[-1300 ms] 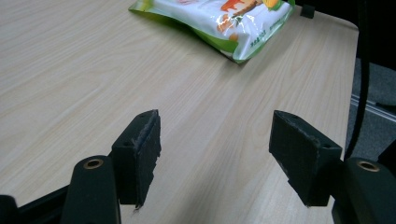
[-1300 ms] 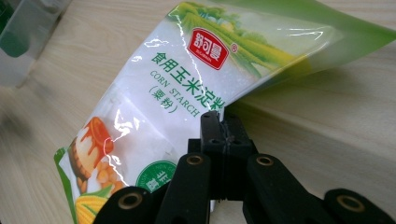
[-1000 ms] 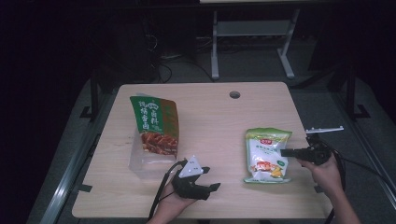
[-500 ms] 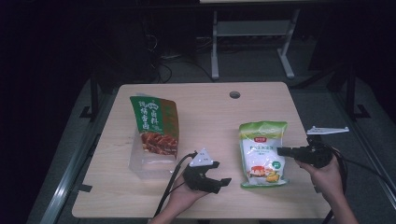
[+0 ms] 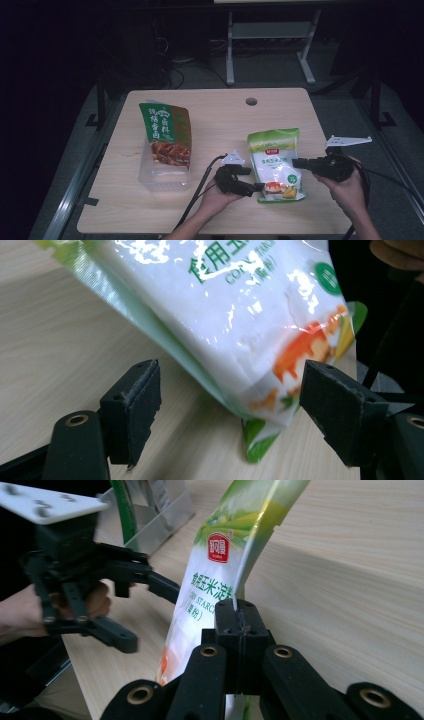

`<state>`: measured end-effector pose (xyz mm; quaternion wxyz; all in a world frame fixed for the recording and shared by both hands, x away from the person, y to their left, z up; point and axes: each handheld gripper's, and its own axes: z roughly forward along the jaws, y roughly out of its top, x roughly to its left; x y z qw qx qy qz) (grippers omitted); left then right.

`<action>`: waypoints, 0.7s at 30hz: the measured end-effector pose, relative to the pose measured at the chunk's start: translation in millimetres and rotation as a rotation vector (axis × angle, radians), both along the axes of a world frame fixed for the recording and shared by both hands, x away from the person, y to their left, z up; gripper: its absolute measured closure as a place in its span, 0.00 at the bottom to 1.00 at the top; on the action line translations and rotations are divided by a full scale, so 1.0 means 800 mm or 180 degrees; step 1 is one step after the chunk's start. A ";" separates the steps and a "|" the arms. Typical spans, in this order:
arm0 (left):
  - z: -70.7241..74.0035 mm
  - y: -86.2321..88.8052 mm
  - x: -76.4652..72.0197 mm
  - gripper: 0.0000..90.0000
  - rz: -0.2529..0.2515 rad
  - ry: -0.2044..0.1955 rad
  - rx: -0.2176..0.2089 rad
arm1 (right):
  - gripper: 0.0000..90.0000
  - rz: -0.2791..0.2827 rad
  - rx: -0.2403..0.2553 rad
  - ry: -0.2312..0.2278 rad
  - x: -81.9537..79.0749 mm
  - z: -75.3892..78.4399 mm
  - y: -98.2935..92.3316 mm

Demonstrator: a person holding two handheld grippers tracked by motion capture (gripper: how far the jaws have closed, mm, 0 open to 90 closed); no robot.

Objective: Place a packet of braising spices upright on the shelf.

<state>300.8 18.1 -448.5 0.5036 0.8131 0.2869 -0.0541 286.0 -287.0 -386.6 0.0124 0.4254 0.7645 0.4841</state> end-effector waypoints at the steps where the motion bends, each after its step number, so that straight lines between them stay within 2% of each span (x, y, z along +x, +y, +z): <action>1: -0.001 -0.002 0.003 0.29 -0.0040 0.0046 -0.0026 | 1.00 0.0022 0.0002 -0.0014 -0.001 0.001 0.002; 3: -0.001 -0.007 0.008 0.37 -0.0062 0.0157 -0.0111 | 1.00 0.0089 -0.0005 -0.0071 -0.003 0.006 0.008; 4: -0.001 -0.007 0.008 0.44 -0.0062 0.0157 -0.0111 | 1.00 0.0089 -0.0005 -0.0071 -0.003 0.006 0.008; 5: -0.001 -0.006 0.009 0.44 -0.0047 0.0173 -0.0166 | 1.00 0.0104 -0.0003 -0.0094 -0.003 0.007 0.010; 6: 0.000 -0.005 0.010 0.50 -0.0020 0.0216 -0.0199 | 1.00 0.0129 -0.0014 -0.0116 -0.003 0.009 0.012; 7: 0.003 0.000 0.010 0.59 -0.0007 0.0174 -0.0198 | 1.00 0.0137 -0.0028 -0.0149 -0.004 0.011 0.015; 8: 0.003 0.000 0.010 0.63 -0.0007 0.0174 -0.0198 | 1.00 0.0137 -0.0028 -0.0149 -0.004 0.011 0.015; 11: 0.011 0.008 0.009 0.74 0.0068 0.0088 -0.0216 | 1.00 0.0159 0.0041 -0.0198 -0.006 0.014 0.021; 12: 0.015 0.011 0.008 0.74 0.0102 0.0047 -0.0219 | 1.00 0.0159 0.0041 -0.0198 -0.006 0.014 0.021; 13: 0.021 0.016 0.006 0.79 0.0179 -0.0007 -0.0222 | 1.00 0.0170 0.0039 -0.0255 -0.006 0.016 0.027; 16: 0.026 0.023 0.006 0.82 0.0233 -0.0056 -0.0192 | 1.00 0.0185 0.0054 -0.0297 -0.006 0.017 0.034; 17: 0.032 0.030 0.004 0.84 0.0274 -0.0149 -0.0140 | 1.00 0.0213 0.0080 -0.0326 -0.005 0.016 0.040; 18: 0.032 0.030 0.004 0.85 0.0274 -0.0149 -0.0140 | 1.00 0.0213 0.0080 -0.0326 -0.005 0.016 0.040; 19: 0.037 0.036 0.002 0.85 0.0309 -0.0258 -0.0058 | 1.00 0.0233 0.0112 -0.0340 -0.004 0.015 0.046; 20: 0.037 0.036 0.002 0.86 0.0309 -0.0258 -0.0058 | 1.00 0.0233 0.0112 -0.0340 -0.004 0.015 0.046; 21: 0.042 0.043 -0.002 0.86 0.0324 -0.0400 0.0066 | 0.99 0.0266 0.0122 -0.0364 -0.003 0.013 0.052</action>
